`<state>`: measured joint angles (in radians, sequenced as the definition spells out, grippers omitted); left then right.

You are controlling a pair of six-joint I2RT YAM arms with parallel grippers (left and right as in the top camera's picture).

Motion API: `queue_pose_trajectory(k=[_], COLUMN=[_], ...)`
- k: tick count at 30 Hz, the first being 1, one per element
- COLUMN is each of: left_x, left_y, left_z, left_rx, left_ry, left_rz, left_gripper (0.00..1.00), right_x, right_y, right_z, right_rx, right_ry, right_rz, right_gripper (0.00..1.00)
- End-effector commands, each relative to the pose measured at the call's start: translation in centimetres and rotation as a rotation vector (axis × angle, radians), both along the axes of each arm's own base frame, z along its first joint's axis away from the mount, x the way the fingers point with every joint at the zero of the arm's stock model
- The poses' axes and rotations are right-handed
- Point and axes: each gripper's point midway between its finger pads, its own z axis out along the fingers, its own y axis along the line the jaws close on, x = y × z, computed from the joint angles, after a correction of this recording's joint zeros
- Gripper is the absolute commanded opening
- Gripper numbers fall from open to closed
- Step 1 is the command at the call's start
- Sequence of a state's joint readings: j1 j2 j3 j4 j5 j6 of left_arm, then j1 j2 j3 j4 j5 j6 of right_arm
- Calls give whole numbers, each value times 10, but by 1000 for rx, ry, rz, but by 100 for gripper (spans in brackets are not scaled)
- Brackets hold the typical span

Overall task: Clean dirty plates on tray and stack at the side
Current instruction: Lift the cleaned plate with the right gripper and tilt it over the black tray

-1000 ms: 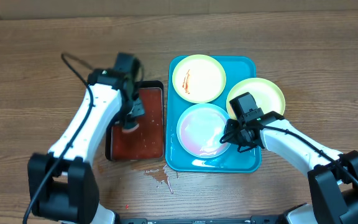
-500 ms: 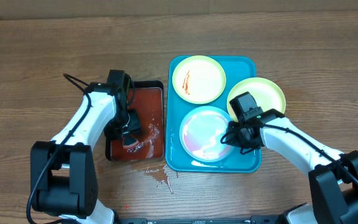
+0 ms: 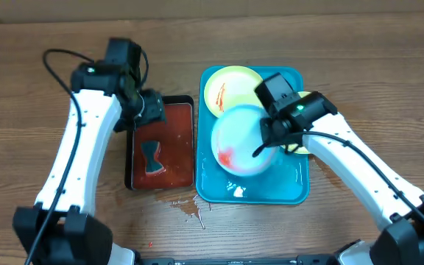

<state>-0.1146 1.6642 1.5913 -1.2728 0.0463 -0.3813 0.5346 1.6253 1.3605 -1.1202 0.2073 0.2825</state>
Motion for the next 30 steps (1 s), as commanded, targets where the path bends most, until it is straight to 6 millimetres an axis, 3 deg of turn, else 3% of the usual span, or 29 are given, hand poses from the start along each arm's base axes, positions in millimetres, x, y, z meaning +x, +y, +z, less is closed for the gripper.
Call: queue_pose_trajectory(k=[1, 7, 11, 17, 22, 30], left_x=[11, 21, 20, 7, 3, 3], left_y=[6, 19, 28, 44, 59, 59], left_z=[46, 100, 114, 106, 104, 104], left_rx=[-17, -49, -51, 6, 87, 87], left_ry=[-130, -269, -296, -241, -223, -224], left_rz=[6, 46, 72, 107, 135, 135], left_gripper=[77, 89, 100, 100, 100, 100], right_x=[17, 29, 33, 39, 30, 4], right_y=[22, 99, 139, 148, 153, 168], right_z=[42, 68, 62, 52, 65, 85], right_rx=[-17, 113, 122, -24, -91, -182], right_ry=[-159, -351, -426, -537, -630, -756], right_rz=[92, 210, 253, 204, 182, 206], right_gripper=[4, 4, 4, 4, 4, 4])
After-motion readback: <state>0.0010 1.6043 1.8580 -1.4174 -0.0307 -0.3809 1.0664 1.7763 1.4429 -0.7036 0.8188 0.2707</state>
